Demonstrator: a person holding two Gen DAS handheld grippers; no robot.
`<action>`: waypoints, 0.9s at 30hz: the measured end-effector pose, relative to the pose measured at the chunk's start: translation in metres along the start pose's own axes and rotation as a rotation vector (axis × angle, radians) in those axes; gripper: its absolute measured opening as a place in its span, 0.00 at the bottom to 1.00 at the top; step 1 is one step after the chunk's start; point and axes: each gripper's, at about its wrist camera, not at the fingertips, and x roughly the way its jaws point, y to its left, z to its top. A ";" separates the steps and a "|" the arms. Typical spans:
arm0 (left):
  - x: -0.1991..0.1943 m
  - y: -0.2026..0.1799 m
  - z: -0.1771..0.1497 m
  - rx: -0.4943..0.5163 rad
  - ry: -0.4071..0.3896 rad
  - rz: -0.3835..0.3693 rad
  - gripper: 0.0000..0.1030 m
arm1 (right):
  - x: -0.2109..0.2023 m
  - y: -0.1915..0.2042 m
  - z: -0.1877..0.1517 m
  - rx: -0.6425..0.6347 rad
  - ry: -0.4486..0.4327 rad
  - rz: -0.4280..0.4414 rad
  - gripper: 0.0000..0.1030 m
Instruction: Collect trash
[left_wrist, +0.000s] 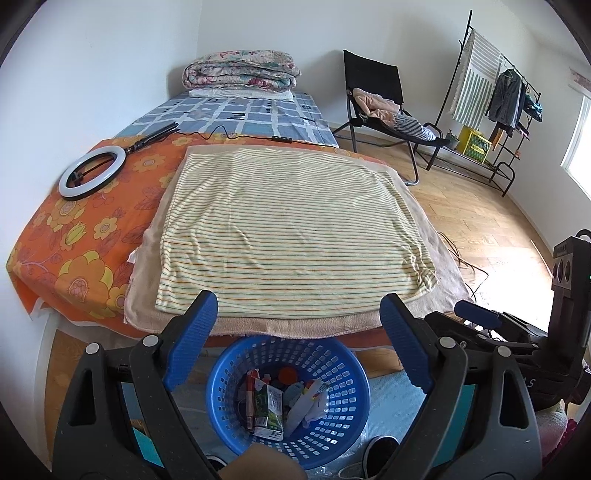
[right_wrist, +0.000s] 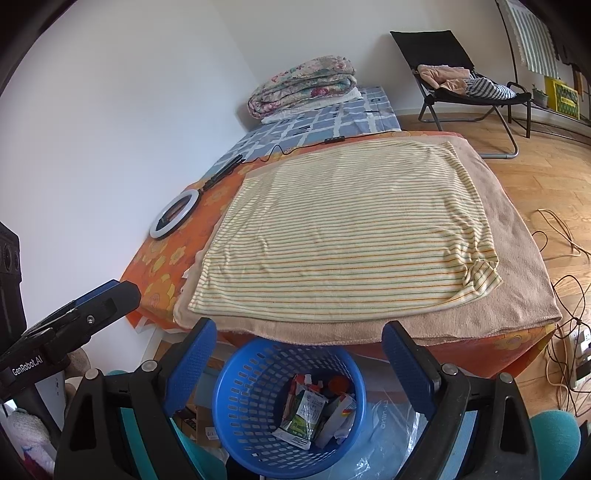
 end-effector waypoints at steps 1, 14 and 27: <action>0.000 0.001 0.000 0.002 -0.004 0.000 0.98 | 0.000 0.000 0.000 0.001 0.000 0.000 0.90; 0.004 0.007 -0.004 -0.006 -0.004 0.008 0.99 | 0.001 0.000 -0.001 0.001 0.003 -0.003 0.90; 0.012 0.007 -0.010 -0.036 0.024 -0.006 0.99 | 0.005 0.001 -0.001 0.002 0.014 0.002 0.90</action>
